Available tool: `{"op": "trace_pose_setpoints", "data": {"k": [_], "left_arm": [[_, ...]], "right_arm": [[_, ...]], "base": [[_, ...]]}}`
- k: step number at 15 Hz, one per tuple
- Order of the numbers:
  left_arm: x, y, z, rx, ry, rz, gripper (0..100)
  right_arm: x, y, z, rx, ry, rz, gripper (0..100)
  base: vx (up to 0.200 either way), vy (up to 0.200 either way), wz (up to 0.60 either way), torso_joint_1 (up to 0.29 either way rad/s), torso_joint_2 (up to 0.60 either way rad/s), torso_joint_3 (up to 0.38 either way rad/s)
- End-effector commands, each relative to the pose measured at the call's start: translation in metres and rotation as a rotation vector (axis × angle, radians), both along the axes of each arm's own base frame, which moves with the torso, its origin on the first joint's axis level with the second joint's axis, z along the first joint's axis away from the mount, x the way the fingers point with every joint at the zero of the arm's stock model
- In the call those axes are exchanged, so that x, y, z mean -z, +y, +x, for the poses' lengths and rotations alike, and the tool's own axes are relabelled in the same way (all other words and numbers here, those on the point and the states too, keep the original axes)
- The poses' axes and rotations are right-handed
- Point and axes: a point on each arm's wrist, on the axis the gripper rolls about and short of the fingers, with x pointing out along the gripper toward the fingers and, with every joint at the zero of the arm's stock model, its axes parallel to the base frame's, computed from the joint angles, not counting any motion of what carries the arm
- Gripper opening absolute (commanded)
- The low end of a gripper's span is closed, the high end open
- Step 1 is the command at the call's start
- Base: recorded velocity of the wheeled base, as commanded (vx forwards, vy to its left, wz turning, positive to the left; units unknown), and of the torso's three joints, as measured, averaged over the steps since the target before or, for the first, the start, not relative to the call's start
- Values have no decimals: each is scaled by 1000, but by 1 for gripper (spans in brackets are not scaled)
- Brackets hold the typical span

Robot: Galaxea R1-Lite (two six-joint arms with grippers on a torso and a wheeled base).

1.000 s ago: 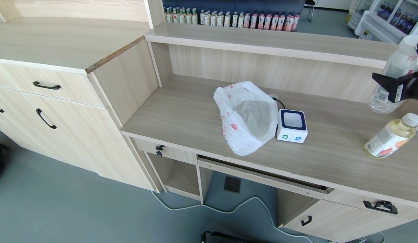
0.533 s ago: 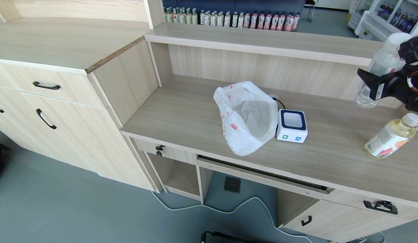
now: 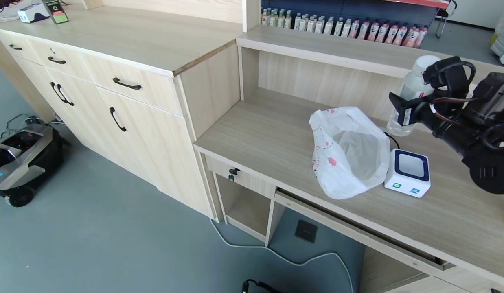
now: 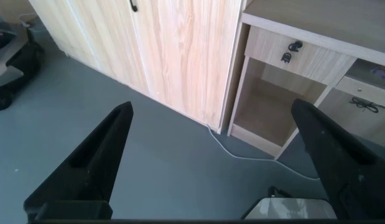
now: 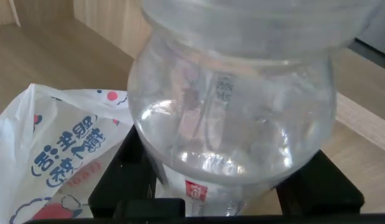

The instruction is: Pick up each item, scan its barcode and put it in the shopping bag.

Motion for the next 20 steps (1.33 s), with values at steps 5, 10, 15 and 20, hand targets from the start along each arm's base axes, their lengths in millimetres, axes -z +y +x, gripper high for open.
{"op": "trace_pose_setpoints", "data": {"k": [5, 10, 15, 20], "left_arm": [[0, 0, 0, -2, 0, 0, 100], [0, 0, 0, -2, -2, 0, 100], [0, 0, 0, -2, -2, 0, 100], [0, 0, 0, -2, 0, 0, 100]], "right_arm": [[59, 18, 70, -135, 95, 140, 0], [82, 32, 93, -234, 155, 189, 0], [98, 34, 115, -241, 140, 188, 0], [111, 36, 123, -262, 153, 186, 0]], "base": [[0, 0, 0, 0, 0, 0], [0, 0, 0, 0, 0, 0], [0, 0, 0, 0, 0, 0], [0, 0, 0, 0, 0, 0]]}}
